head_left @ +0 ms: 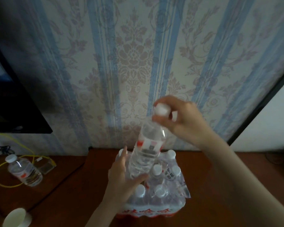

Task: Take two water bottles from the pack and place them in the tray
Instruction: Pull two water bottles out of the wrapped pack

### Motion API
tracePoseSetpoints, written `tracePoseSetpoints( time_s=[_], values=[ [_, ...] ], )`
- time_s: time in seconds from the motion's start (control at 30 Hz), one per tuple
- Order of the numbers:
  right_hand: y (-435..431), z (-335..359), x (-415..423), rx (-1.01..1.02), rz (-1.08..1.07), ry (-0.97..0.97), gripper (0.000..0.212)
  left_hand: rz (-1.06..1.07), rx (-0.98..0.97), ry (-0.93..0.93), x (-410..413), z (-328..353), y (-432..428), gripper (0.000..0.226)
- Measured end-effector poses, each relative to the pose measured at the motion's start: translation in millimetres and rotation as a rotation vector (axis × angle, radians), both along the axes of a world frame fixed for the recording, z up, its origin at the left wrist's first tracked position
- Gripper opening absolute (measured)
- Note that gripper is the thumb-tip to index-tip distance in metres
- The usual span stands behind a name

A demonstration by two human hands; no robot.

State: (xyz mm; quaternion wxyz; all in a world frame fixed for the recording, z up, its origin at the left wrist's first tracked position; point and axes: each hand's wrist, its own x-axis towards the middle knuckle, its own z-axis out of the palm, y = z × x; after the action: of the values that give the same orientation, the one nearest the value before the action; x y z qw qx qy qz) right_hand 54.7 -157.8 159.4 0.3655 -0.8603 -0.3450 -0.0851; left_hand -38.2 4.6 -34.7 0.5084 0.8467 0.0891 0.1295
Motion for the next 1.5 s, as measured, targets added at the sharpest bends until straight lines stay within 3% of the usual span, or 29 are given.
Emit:
tracePoseSetpoints(
  time_s=[0.07, 0.2, 0.37, 0.47, 0.57, 0.63, 0.73, 0.77, 0.9, 1.03, 1.23, 1.4, 1.5],
  values=[
    [-0.7, 21.3, 6.0, 0.131, -0.019, 0.043, 0.026, -0.072, -0.111, 0.012, 11.3, 19.5, -0.6, 0.115],
    [9.2, 29.4, 16.6, 0.214, -0.014, 0.182, 0.023, -0.333, -0.379, 0.006, 26.5, 58.8, -5.7, 0.094],
    [27.7, -1.6, 9.8, 0.17, -0.022, 0.279, 0.032, -0.234, -0.529, -0.015, 39.0, 73.5, -11.3, 0.046],
    [32.2, -17.2, 9.0, 0.156, -0.075, 0.266, 0.047, -0.169, -0.567, 0.002, 39.7, 68.9, -8.4, 0.043],
    [23.6, -43.5, 8.2, 0.235, -0.048, 0.395, 0.06, -0.081, -0.612, 0.002, 42.0, 65.7, -2.2, 0.049],
    [9.5, -74.1, 6.5, 0.098, -0.058, 0.485, 0.054, -0.046, -0.612, 0.014, 44.0, 67.3, 3.5, 0.042],
    [-7.7, -126.8, 1.2, -0.584, -0.028, 0.547, 0.048, -0.034, -0.604, 0.01, 44.2, 72.2, 10.0, 0.07],
    [-8.9, -141.4, -1.3, -0.715, -0.023, 0.529, 0.048, -0.038, -0.604, 0.006, 43.8, 73.3, 10.6, 0.075],
    [2.7, -176.2, 1.1, -0.937, -0.065, 0.348, 0.045, -0.052, -0.611, -0.007, 43.5, 77.3, 10.4, 0.064],
    [10.0, -187.6, 8.5, -0.99, -0.137, 0.246, 0.035, -0.072, -0.612, -0.002, 43.1, 76.6, 11.1, 0.044],
    [7.6, -198.9, -11.3, -0.815, -0.187, 0.261, 0.048, -0.073, -0.629, -0.002, 39.2, 76.3, 9.8, 0.065],
    [23.8, -191.3, -12.3, -0.987, -0.142, 0.246, 0.062, -0.047, -0.652, 0.027, 33.9, 69.8, 14.6, 0.038],
    [32.2, -189.7, -7.8, -0.991, -0.066, 0.324, 0.07, -0.048, -0.643, 0.029, 30.8, 68.1, 18.5, 0.042]
  ],
)
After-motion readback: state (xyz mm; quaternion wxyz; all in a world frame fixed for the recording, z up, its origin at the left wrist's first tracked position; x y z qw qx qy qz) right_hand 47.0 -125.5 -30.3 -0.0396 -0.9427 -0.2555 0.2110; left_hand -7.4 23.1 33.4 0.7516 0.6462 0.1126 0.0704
